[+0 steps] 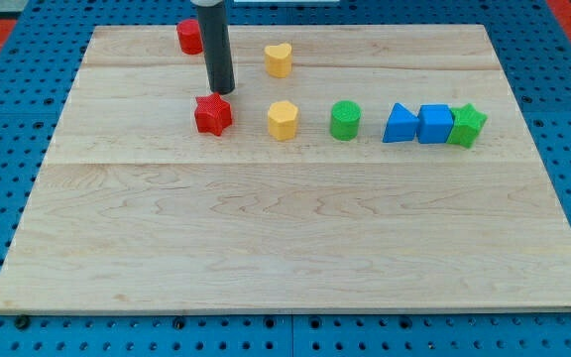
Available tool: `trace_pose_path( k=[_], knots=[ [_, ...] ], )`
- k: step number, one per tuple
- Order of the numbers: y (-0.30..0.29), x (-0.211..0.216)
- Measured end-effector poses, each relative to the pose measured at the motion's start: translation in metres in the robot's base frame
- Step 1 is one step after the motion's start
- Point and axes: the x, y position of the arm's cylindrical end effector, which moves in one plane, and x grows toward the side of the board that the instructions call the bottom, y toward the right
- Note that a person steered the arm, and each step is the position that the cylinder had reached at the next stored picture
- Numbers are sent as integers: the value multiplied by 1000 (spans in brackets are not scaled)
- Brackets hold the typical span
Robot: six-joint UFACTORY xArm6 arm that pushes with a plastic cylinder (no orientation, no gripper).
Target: Move the yellow heart to the bottom of the red circle
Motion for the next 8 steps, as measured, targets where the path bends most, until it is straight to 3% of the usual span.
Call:
trace_pose_path(
  k=[2,3,4,5,6,8],
  knots=[
    [-8,9],
    [28,2],
    [130,-17],
    [158,-70],
    [120,-94],
    [-33,-66]
  ],
)
